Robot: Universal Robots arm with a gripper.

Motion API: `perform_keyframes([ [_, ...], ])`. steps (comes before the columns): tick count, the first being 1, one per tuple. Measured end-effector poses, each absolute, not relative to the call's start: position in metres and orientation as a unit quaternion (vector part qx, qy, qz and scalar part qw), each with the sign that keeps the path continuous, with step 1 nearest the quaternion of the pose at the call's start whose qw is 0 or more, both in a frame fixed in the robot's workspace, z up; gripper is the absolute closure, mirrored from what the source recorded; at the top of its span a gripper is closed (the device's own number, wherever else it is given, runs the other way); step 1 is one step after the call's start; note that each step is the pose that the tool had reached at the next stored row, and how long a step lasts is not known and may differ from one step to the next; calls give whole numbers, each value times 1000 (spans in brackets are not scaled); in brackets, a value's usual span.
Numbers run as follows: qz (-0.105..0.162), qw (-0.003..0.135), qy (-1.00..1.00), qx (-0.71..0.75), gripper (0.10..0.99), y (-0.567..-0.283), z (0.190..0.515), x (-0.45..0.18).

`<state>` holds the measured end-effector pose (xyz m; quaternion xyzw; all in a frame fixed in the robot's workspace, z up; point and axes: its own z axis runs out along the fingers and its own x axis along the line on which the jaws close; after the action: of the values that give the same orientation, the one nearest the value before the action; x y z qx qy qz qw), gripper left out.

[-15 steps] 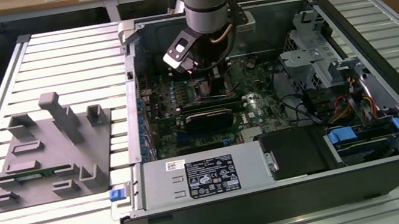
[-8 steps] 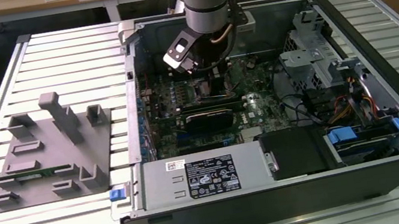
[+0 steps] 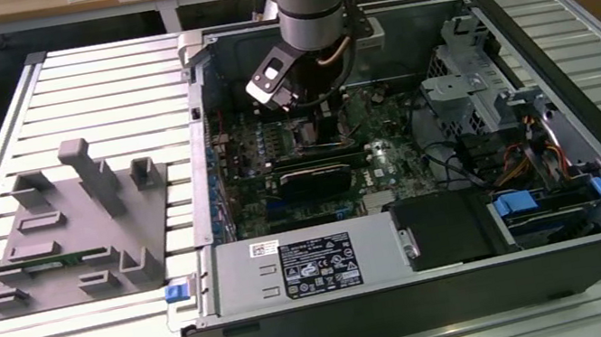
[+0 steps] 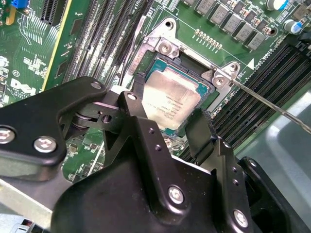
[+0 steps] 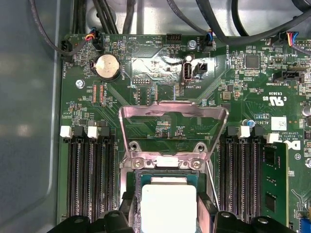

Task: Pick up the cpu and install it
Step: 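Place the cpu into insertion slot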

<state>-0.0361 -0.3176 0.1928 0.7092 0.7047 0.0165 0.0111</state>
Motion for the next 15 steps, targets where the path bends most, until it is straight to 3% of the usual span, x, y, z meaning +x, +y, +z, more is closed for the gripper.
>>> perform_keyframes([
  [15,17,11,705,709,471,-317,198,-36],
])
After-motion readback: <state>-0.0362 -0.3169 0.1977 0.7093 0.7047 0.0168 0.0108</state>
